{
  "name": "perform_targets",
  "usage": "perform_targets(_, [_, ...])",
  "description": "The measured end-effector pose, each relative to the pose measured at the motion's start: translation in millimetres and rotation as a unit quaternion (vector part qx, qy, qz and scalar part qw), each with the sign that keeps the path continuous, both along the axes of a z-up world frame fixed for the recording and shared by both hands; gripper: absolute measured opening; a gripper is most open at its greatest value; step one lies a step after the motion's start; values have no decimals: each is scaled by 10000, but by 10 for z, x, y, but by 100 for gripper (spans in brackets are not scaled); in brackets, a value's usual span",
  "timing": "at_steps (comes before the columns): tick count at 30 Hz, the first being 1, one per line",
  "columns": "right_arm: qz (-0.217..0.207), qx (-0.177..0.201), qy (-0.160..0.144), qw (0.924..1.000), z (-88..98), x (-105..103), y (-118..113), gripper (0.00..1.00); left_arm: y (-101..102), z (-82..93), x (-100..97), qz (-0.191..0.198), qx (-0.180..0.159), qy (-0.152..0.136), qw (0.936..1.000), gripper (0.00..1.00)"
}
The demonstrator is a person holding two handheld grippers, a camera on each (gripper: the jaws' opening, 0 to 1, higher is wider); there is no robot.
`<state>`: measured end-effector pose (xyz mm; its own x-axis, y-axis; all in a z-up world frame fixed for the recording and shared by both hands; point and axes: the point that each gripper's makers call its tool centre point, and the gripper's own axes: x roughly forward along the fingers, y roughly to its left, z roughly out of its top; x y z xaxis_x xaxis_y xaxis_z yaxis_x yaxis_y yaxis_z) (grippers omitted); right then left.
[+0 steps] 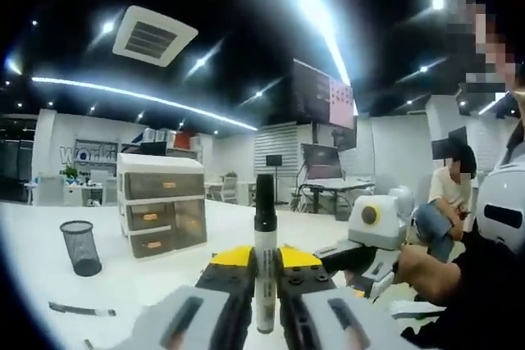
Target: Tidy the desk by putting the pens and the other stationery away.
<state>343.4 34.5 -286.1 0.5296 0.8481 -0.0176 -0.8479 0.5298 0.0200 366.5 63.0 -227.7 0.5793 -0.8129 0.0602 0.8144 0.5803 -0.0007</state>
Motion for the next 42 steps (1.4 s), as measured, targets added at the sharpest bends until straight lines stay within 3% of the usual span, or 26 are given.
perform_targets(13, [-619,-54,92,9980,-42,18,-545,53,415,108,283,508,-19,-105,9986,10])
perform_targets(19, [-953,-147,117,9953,-68,22,-833,53,660,229,467,896,-113,-242,9956,10])
perform_targets(24, [-1117,-186,158,9934,-83,0,-1000,53,793,213,592,1155,-32,-292,9929,10])
perform_targets(32, [-1227,-245,167,9920,-103,-27,-1098,53,953,221,776,1443,-76,-320,9890,10])
perform_targets(42, [-1253,-302,223,9914,-152,-71,-1129,53,985,420,1041,1550,46,-440,9869,10])
